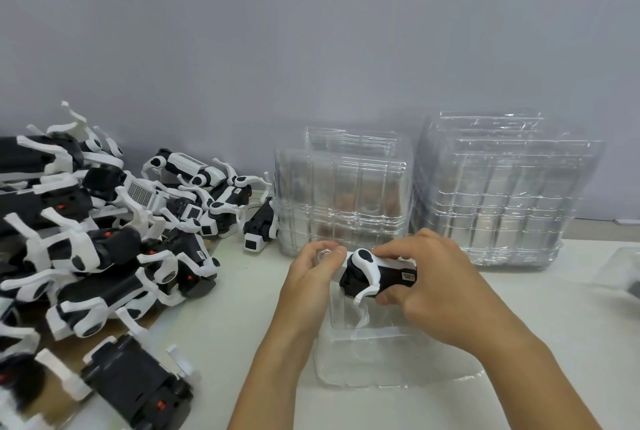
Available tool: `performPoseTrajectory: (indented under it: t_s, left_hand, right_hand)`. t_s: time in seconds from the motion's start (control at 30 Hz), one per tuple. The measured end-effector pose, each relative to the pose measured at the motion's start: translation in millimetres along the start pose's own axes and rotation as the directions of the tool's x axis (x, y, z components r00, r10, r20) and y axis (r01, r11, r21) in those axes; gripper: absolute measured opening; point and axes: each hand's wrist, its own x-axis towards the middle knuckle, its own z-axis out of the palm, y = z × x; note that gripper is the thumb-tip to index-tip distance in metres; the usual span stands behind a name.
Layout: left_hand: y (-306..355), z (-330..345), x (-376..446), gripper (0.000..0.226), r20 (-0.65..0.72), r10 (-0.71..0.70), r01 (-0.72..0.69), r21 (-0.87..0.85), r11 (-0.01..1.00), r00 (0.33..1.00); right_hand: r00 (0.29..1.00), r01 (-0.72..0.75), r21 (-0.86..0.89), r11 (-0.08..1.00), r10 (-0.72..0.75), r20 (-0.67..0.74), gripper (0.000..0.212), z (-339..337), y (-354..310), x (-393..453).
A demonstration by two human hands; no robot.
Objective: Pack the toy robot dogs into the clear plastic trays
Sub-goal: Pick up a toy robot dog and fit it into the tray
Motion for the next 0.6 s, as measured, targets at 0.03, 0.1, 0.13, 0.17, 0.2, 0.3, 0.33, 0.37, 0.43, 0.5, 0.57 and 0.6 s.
performPoseTrajectory:
  t_s: [0.03,0.1,0.13,0.17,0.2,0.3,0.33,0.37,0.43,0.5,0.57,0.6]
  left_hand:
    - [-0.7,0.3,0.6,0.026,-0.007,-0.009,0.009,-0.021,1.000,1.000]
    - [-2.5,0.8,2.2,0.036,-0.021,-0.032,0.030,-0.071,0.997,0.999]
    - [-2.9,0.9,2.8,0.038,-0.026,-0.040,0.038,-0.087,0.995,0.999]
    - [-2.8,0.9,3.1,0.037,-0.027,-0.044,0.041,-0.094,0.995,0.999]
    - [-3.0,0.8,3.8,0.035,-0.026,-0.042,0.039,-0.095,0.995,0.999]
    - [-4.7,-0.7,6.0,0.021,-0.007,-0.034,0.034,-0.081,0.996,0.999]
    - [-6.0,-1.1,7.2,0.013,-0.004,-0.031,0.031,-0.071,0.997,0.999]
    - [-6.9,-1.4,8.2,0.007,-0.008,-0.028,0.028,-0.061,0.998,1.000]
    - [-8.2,-2.3,9.4,0.007,-0.019,-0.016,0.015,-0.043,0.999,1.000]
    - [-8.6,-3.0,9.5,0.008,-0.022,-0.003,0.002,-0.029,1.000,1.000]
    - [-8.3,-3.5,8.6,0.007,-0.020,0.005,-0.006,-0.023,1.000,1.000]
    - [-8.4,-3.6,8.6,0.007,-0.019,0.008,-0.009,-0.021,1.000,1.000]
  right_hand:
    - [1.000,0.000,0.006,1.000,0.000,0.001,0.034,0.3,-0.3,-0.2]
    - [1.000,-0.011,0.033,0.999,0.010,0.008,0.036,0.9,-0.7,0.0]
    - [1.000,-0.017,0.047,0.999,0.016,0.013,0.037,1.3,-0.6,0.2]
    - [1.000,-0.024,0.060,0.998,0.023,0.019,0.038,1.4,-0.5,0.4]
    - [0.999,-0.032,0.072,0.997,0.030,0.025,0.039,1.6,-0.3,0.5]
    - [0.999,-0.041,0.098,0.994,0.038,0.031,0.041,1.3,1.2,0.0]
    - [0.999,-0.039,0.098,0.994,0.036,0.032,0.041,1.2,1.5,-0.2]
    - [0.999,-0.035,0.095,0.995,0.032,0.036,0.040,1.3,1.4,-0.4]
    - [0.999,-0.026,0.082,0.996,0.023,0.042,0.038,1.9,0.7,-0.1]
    - [0.999,-0.021,0.079,0.997,0.018,0.041,0.036,2.3,0.2,0.2]
    - [0.999,-0.015,0.078,0.997,0.012,0.037,0.035,2.5,0.5,0.0]
    - [0.999,-0.012,0.079,0.997,0.009,0.035,0.035,2.7,0.9,0.0]
